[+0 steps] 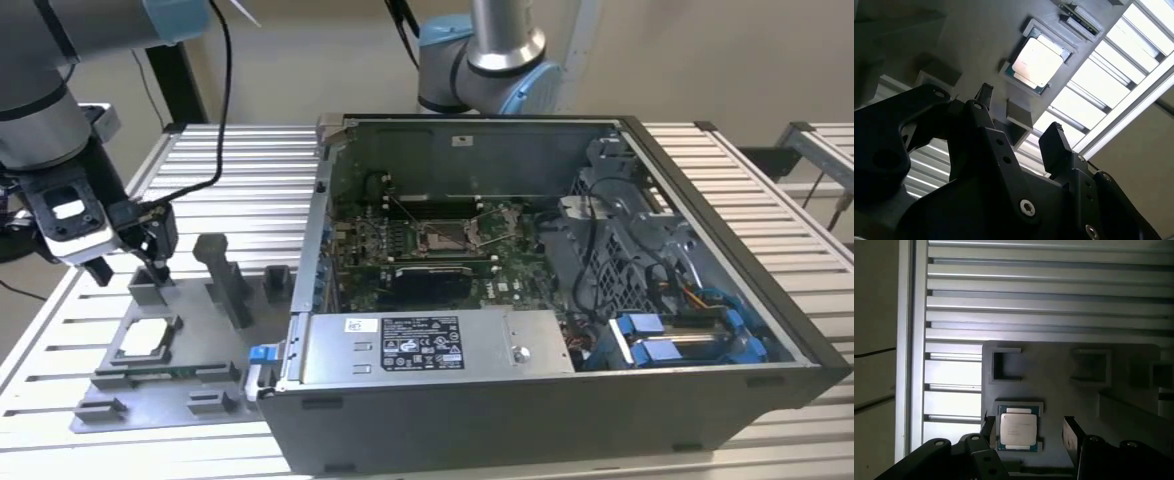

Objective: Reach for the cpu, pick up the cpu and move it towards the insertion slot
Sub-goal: 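Pick up the cpu and move it towards the insertion slot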

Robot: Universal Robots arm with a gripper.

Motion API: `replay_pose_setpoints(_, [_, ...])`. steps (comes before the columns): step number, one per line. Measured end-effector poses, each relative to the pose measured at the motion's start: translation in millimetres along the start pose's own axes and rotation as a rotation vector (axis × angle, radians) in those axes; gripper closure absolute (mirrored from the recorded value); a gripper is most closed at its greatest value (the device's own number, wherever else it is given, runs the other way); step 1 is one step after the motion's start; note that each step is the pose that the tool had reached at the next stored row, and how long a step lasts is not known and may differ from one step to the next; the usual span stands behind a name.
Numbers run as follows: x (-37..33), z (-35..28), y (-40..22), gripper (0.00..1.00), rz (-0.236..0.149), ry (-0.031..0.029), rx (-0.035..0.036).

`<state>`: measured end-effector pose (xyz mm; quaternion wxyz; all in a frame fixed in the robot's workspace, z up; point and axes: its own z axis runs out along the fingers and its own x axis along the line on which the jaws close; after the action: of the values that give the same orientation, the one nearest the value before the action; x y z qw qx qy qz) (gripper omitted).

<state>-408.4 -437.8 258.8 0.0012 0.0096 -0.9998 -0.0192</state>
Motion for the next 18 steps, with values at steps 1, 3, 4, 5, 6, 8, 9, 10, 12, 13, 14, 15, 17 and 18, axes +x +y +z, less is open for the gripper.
replay_pose_setpoints(1, [0.0, 1.2, 0.0, 0.0, 0.0, 0.0, 0.0])
replay_pose_setpoints(3, [0.0, 3.5, -0.1, 0.0, 0.0, -0.0001, 0.0])
replay_pose_setpoints(4, [0.0, 4.6, -0.2, 0.0, 0.0, 0.0, 0.0001])
replay_pose_setpoints(5, [0.0, 5.7, -0.2, 0.0, 0.0, 0.0, 0.0001])
replay_pose_setpoints(6, [0.0, 6.9, -0.3, 0.0, 0.0, -0.0001, 0.0001])
replay_pose_setpoints(8, [0.0, 9.0, -0.3, 0.0, 0.0, 0.0, 0.0001])
replay_pose_setpoints(9, [0.0, 10.0, -0.4, 0.0, 0.0, 0.0, 0.0001])
replay_pose_setpoints(10, [0.0, 11.1, -0.4, 0.0, 0.0, 0.0, 0.0001])
replay_pose_setpoints(12, [-0.1, 13.3, -0.5, 0.0, 0.0, 0.0, 0.0001])
replay_pose_setpoints(13, [-0.1, 14.4, -0.5, 0.0, 0.0, -0.0001, 0.0001])
replay_pose_setpoints(14, [-0.1, 15.6, -0.6, 0.0, 0.0, -0.0001, 0.0])
replay_pose_setpoints(15, [-0.1, 16.8, -0.6, 0.0, 0.0, -0.0001, 0.0])
replay_pose_setpoints(17, [-0.1, 19.3, -0.7, 0.0, 0.0, 0.0, 0.0001])
replay_pose_setpoints(18, [-0.1, 20.7, -0.8, 0.0, 0.0, 0.0, 0.0001])
